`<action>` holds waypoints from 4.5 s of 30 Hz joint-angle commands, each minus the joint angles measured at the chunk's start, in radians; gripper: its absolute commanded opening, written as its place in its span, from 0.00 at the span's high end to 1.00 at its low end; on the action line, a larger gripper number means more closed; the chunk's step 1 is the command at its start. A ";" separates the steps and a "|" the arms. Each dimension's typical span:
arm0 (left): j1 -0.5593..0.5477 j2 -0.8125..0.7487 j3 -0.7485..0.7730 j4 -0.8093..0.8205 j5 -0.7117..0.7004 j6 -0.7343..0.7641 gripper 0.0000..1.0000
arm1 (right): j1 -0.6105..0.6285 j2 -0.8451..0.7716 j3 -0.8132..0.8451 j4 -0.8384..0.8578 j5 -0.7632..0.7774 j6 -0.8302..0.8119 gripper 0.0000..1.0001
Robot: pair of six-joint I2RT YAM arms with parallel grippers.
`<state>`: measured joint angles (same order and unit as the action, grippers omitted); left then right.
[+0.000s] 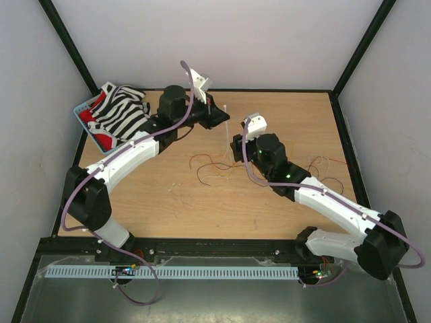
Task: Zip-tie the wires
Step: Pick up the ribbon at the center of the board, then move the cable to the center of the board.
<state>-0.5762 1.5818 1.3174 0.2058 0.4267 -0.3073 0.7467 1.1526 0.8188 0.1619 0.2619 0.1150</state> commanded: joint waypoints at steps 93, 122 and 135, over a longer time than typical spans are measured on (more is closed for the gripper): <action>0.438 0.312 0.185 0.140 0.410 -0.109 1.00 | 0.124 0.716 0.216 -0.057 -0.288 0.094 0.59; 0.498 0.234 0.087 0.157 0.383 -0.141 1.00 | 0.289 0.899 0.498 -0.029 -0.446 0.167 0.80; 0.488 0.357 0.246 0.159 0.449 -0.115 1.00 | 0.282 0.704 0.473 -0.158 -0.315 0.087 0.18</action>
<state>-0.0845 1.8946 1.4960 0.3313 0.8368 -0.4442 1.0298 1.9827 1.2884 0.0486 -0.1093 0.2306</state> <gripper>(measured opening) 0.002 0.770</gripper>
